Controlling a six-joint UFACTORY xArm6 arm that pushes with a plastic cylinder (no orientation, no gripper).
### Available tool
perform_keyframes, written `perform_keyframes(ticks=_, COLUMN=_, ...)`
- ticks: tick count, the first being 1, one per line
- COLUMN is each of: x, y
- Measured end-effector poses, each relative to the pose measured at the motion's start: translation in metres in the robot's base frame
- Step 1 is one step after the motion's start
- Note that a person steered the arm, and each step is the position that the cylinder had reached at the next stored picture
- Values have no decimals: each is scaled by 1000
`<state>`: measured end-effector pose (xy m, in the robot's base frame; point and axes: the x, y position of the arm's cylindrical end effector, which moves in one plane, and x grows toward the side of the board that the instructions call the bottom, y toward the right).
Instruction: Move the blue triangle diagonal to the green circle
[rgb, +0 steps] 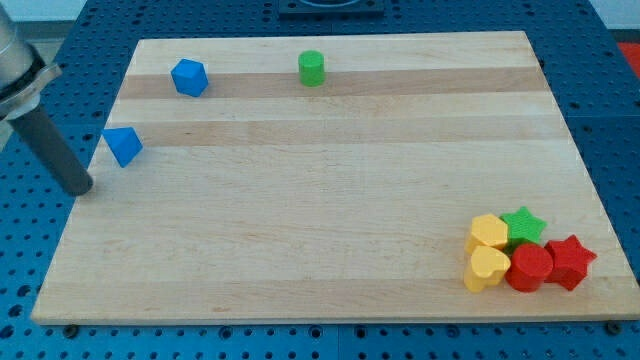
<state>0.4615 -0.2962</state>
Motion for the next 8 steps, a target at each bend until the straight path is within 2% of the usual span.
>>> perform_keyframes(ticks=1, x=-21, y=1)
perform_keyframes(ticks=2, x=-21, y=1)
perform_keyframes(ticks=4, x=-32, y=70)
perform_keyframes(ticks=5, x=-28, y=83)
perform_keyframes(ticks=6, x=-25, y=83)
perform_keyframes(ticks=8, x=0, y=14)
